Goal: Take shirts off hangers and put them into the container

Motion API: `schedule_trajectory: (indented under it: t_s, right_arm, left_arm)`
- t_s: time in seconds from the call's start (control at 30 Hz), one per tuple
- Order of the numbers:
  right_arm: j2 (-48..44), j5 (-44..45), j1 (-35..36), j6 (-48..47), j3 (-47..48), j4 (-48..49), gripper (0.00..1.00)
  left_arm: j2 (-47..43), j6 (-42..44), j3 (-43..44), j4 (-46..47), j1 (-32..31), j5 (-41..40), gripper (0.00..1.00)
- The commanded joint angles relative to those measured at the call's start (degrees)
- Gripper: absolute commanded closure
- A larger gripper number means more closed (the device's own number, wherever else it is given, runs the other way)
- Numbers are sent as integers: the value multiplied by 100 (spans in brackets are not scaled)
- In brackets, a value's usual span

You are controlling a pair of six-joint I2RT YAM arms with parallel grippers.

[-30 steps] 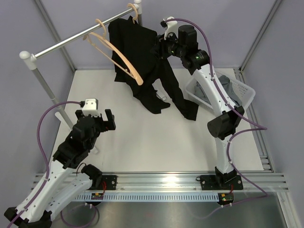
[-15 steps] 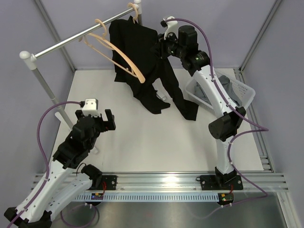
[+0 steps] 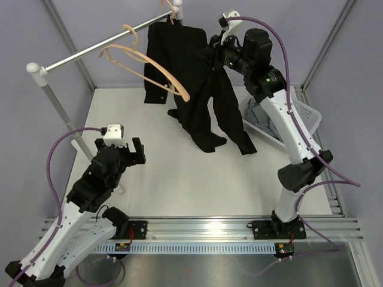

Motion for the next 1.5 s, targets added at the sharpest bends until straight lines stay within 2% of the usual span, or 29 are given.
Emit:
schedule_trajectory:
  t_s: [0.0, 0.27, 0.43, 0.77, 0.9, 1.0, 1.3, 1.47]
  right_arm:
    - [-446, -150, 86, 29, -100, 825, 100]
    - [-586, -203, 86, 47, -214, 912, 100]
    - [-1402, 7, 86, 29, -1389, 1212, 100]
    - [-3231, 596, 86, 47, -3773, 1177, 100]
    - [-4022, 912, 77, 169, -5036, 1080, 100]
    - [-4785, 1106, 77, 415, -5688, 765, 100]
    - [-6280, 1002, 77, 882, -7016, -343, 100]
    - [-6642, 343, 77, 899, -7290, -792, 100]
  left_arm:
    - [-47, 77, -26, 165, 19, -92, 1]
    - [-21, 85, -26, 174, 19, -110, 1]
    - [-30, 86, -26, 165, 19, -110, 1]
    - [-38, 86, -9, 174, 19, -4, 1]
    - [-65, 86, -9, 174, 19, -4, 1]
    - [-56, 86, -17, 182, 19, -4, 1]
    - [-82, 77, -17, 305, 19, 101, 1]
    - [-74, -98, 210, 560, 19, 865, 1]
